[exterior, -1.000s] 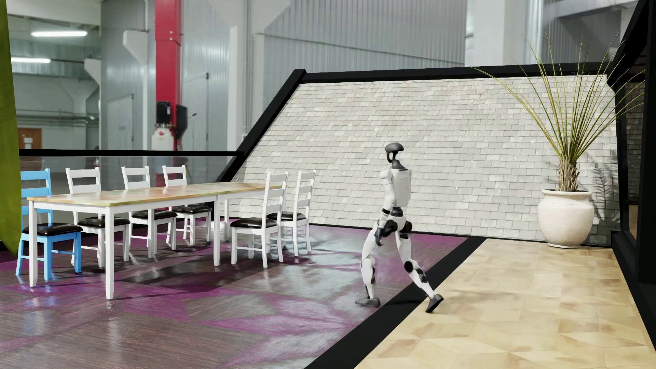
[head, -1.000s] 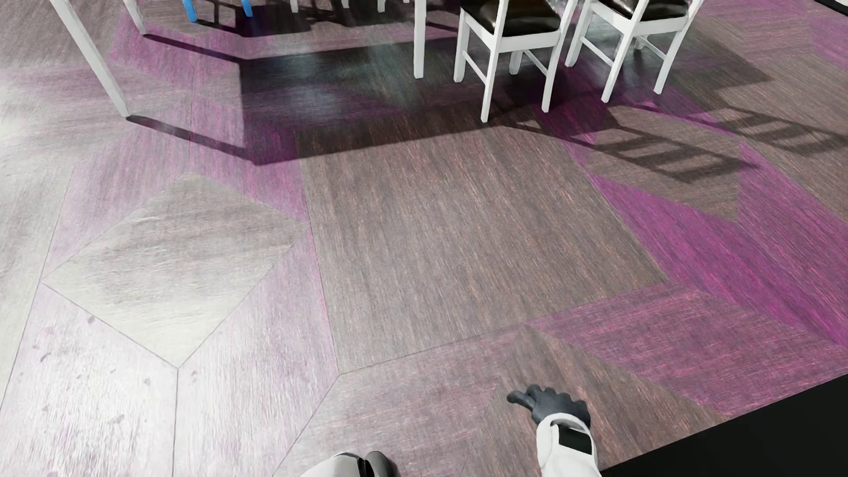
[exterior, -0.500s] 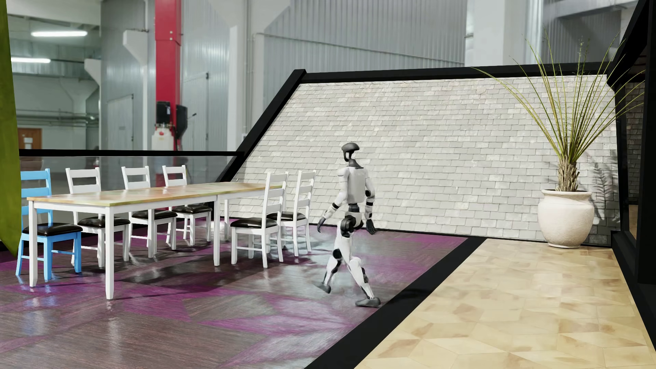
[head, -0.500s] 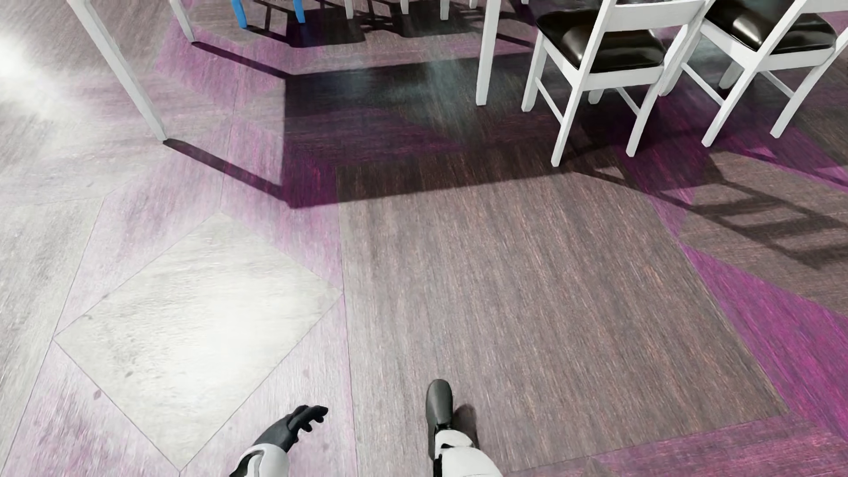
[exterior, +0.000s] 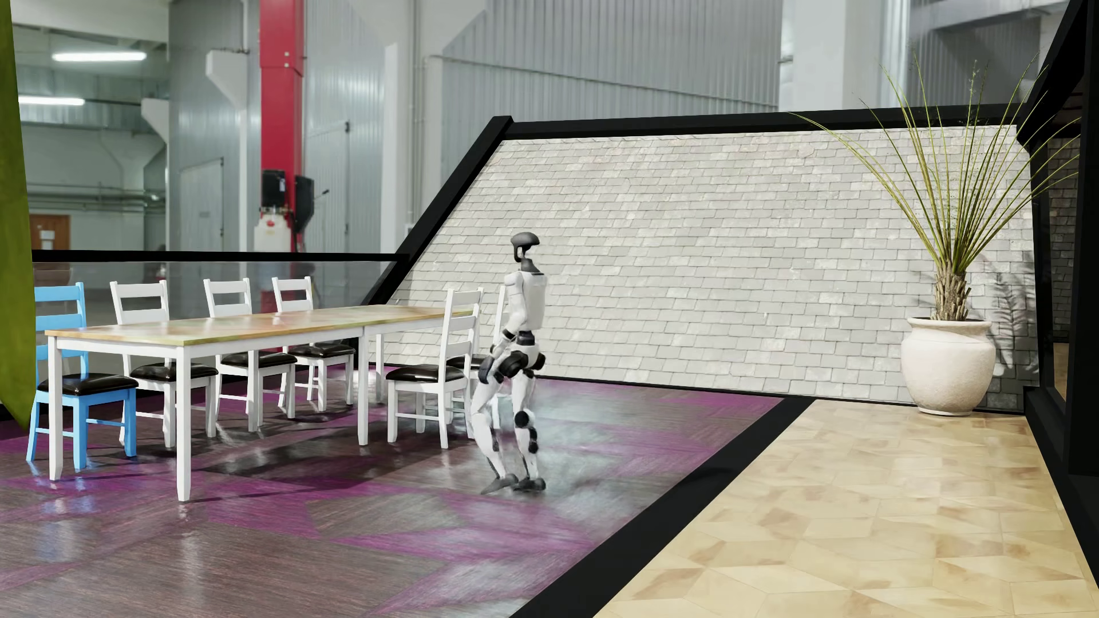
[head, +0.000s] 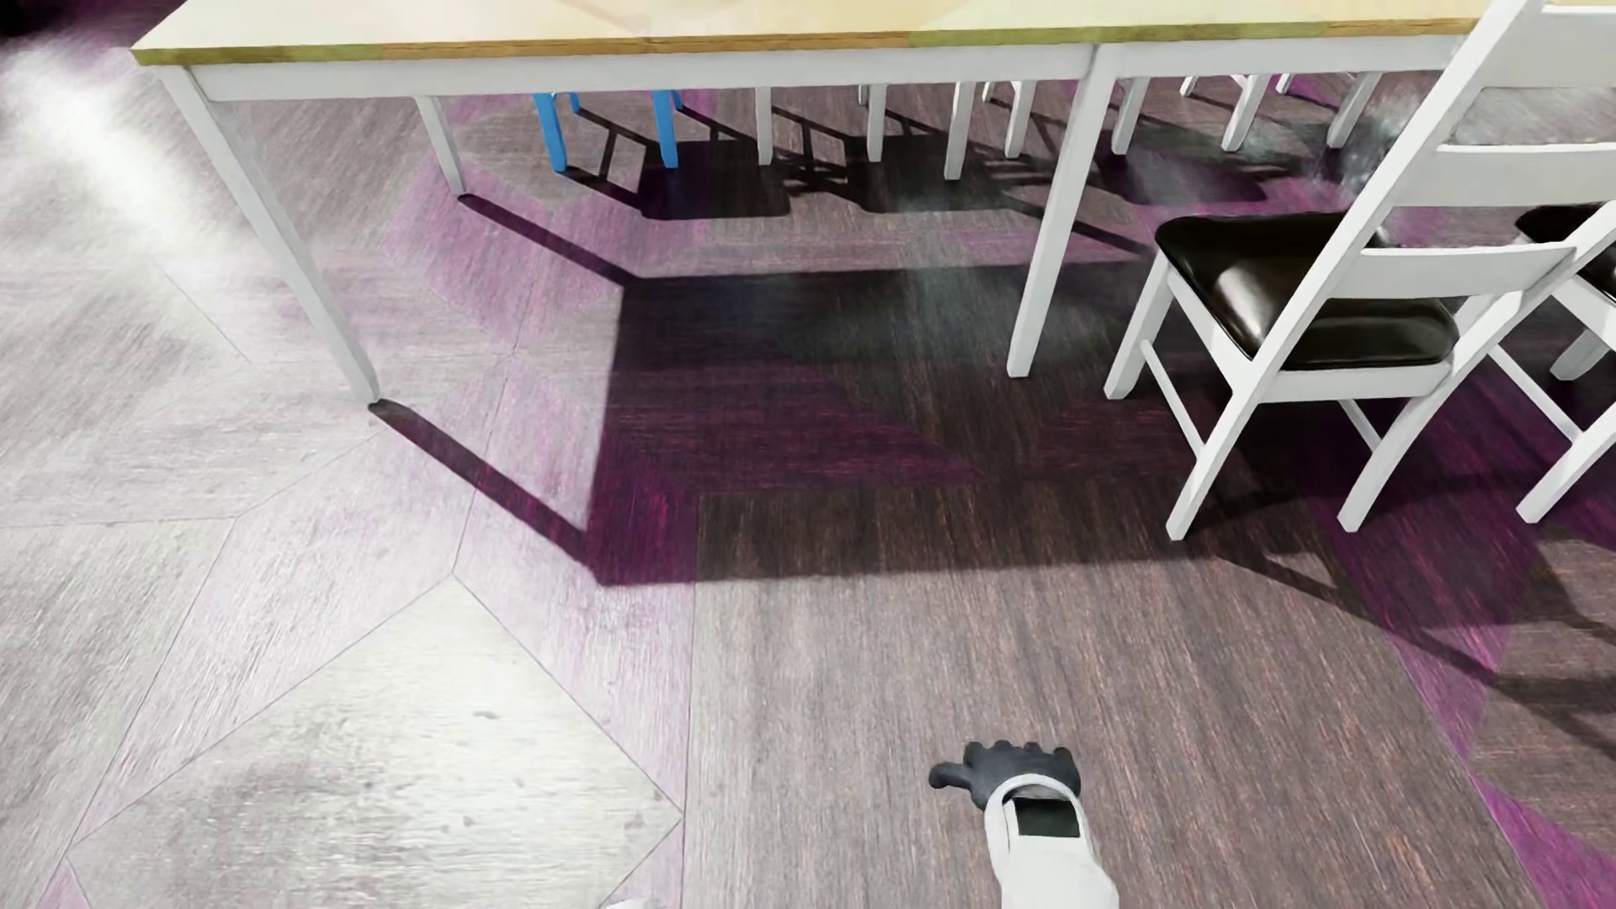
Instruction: Walk to the table
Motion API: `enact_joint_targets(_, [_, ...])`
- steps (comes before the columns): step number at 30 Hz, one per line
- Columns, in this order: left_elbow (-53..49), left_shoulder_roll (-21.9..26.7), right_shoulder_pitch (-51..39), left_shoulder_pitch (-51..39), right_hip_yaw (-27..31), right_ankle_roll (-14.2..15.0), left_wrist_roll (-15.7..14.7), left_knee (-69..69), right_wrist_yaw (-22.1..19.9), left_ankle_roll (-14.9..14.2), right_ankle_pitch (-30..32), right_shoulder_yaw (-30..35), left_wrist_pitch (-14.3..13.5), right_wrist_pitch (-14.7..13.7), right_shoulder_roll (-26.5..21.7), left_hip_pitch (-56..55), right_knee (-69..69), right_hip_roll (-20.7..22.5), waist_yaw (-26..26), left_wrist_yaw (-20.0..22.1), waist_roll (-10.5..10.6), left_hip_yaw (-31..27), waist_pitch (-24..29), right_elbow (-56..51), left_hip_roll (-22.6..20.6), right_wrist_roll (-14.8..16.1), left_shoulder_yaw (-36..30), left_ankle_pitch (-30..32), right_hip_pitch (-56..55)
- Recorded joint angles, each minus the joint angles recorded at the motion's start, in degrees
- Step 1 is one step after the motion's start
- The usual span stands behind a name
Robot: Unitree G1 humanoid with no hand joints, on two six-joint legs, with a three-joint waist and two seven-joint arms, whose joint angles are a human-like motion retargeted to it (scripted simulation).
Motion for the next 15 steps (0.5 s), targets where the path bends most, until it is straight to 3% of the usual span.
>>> enact_joint_targets(1, [-0.2, -0.7, -1.5, 0.9, 0.9, 0.1, -1.1, -12.5, -0.8, -0.9, -1.4, 1.7, 0.6, -1.6, 0.1, -0.4, -1.0, 0.5, 0.5, 1.6, -0.1, 0.0, -0.3, -1.6, -1.2, -0.3, 1.8, 1.0, 2.1])
enact_joint_targets(3, [1.8, -1.8, -2.5, 1.9, 2.7, 0.5, -1.9, -39.4, -2.0, -4.1, -3.6, 2.3, 2.5, -3.3, 1.5, 1.0, -4.6, 1.6, 0.8, 3.0, -0.4, -1.5, -0.8, -5.2, -4.0, 3.2, 3.9, 3.0, 7.2])
enact_joint_targets(5, [6.1, -1.9, -1.0, 1.6, 2.7, 1.0, 0.7, -44.7, -2.6, -8.3, -6.8, 1.4, 4.7, -3.7, 2.7, -1.5, -4.8, 2.1, 0.0, 0.4, -0.7, 2.1, -0.6, -8.8, -4.1, 7.4, 2.6, 0.1, 11.4])
enact_joint_targets(8, [9.2, -2.1, 4.1, 1.8, 2.5, 2.0, 8.2, -32.3, -3.3, 1.0, -7.1, -0.5, 3.7, -1.7, 3.7, -2.3, 0.4, 0.6, 0.0, -5.8, -1.5, 2.8, 0.2, -8.4, -4.3, 10.0, -1.7, 6.3, 16.6])
enact_joint_targets(10, [6.7, -5.0, 6.3, 4.2, 2.9, 2.7, 7.8, -26.2, -0.5, 3.6, 0.0, -0.9, 1.8, 1.9, 3.1, 0.6, 9.2, -2.4, 0.6, -4.7, -2.6, 4.5, 0.5, -2.0, -4.4, 8.3, 1.4, 4.6, 17.3])
enact_joint_targets(11, [6.0, -7.1, 7.5, 4.8, 2.7, 3.6, 5.5, -23.6, 1.7, 3.5, 5.0, -1.4, 1.2, 4.4, 2.6, 2.0, 17.8, -4.6, 0.9, -2.4, -3.5, 5.6, 0.9, 1.9, -4.9, 6.6, 4.3, 1.4, 14.8])
enact_joint_targets(12, [5.9, -8.7, 8.8, 4.7, 2.2, 6.3, 3.2, -22.2, 3.8, 3.2, 9.7, -1.5, 1.1, 6.6, 1.9, 3.6, 28.6, -7.4, 1.1, -0.3, -4.5, 6.8, 1.3, 5.3, -5.8, 4.4, 6.7, -1.1, 10.3])
enact_joint_targets(13, [6.1, -9.4, 10.2, 4.0, 1.9, 9.4, 2.0, -21.8, 5.5, 2.9, 14.0, -0.8, 1.2, 7.3, 1.0, 5.4, 39.1, -10.2, 1.0, 0.8, -5.6, 8.0, 1.7, 7.8, -6.7, 1.7, 7.7, -3.1, 4.8])
enact_joint_targets(14, [6.6, -8.9, 12.1, 2.8, 1.9, 10.2, 2.4, -22.0, 5.9, 2.6, 15.9, 0.2, 1.3, 6.6, -0.1, 7.2, 47.1, -12.5, 0.6, 0.9, -6.7, 8.6, 2.1, 8.6, -7.6, -1.0, 7.1, -4.6, -0.7])
enact_joint_targets(15, [7.0, -7.6, 14.7, 1.2, 1.8, 9.4, 4.0, -22.7, 4.8, 2.2, 14.0, -0.2, 1.2, 5.5, -0.8, 9.1, 52.2, -13.8, -0.1, 0.4, -7.7, 8.5, 2.4, 7.6, -8.6, -2.4, 5.6, -5.7, -5.7])
